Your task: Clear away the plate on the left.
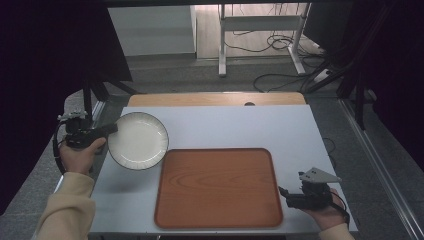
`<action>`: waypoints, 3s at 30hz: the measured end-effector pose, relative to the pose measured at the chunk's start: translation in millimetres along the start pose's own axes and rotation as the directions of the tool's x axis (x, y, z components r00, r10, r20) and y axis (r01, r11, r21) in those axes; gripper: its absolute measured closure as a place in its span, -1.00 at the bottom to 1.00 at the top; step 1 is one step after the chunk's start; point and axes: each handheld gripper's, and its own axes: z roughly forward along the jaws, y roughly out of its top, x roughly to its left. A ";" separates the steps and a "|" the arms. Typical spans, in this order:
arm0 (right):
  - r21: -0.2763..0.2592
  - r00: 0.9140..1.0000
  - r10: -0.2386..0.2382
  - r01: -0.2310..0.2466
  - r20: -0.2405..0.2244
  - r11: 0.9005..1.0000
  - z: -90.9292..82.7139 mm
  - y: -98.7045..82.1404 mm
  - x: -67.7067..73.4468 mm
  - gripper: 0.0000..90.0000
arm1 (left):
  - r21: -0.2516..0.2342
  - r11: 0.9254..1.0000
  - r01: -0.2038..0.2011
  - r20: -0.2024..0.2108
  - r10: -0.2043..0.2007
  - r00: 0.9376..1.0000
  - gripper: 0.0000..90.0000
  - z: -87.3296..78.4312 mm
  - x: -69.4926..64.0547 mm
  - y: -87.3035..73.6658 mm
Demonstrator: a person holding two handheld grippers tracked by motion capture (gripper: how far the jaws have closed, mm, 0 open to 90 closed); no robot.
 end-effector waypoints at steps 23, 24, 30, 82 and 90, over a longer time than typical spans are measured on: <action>-0.005 1.000 -0.001 0.001 0.000 1.000 -0.7 0.1 -0.1 -0.69 | -0.027 0.999 -0.030 0.084 0.032 0.996 0.82 -5.9 -20.6 -0.9; -0.006 1.000 -0.002 0.002 0.000 1.000 -0.7 0.2 -0.2 -0.69 | -0.028 0.999 -0.032 0.085 0.035 0.996 0.82 -6.1 -21.9 -0.7; -0.006 1.000 0.000 0.000 0.000 1.000 -1.0 0.3 -0.1 -0.69 | -0.037 0.999 -0.039 0.110 0.043 0.993 0.82 -6.0 -29.0 -0.9; -0.007 1.000 0.004 -0.004 0.004 1.000 -2.1 0.2 -0.9 -0.69 | -0.021 0.996 -0.084 0.247 0.087 0.965 0.80 18.5 -88.3 -9.2; -0.010 1.000 0.004 -0.004 0.006 1.000 -2.4 0.3 -0.9 -0.69 | -0.018 0.995 -0.097 0.262 0.098 0.960 0.80 22.3 -97.3 -8.9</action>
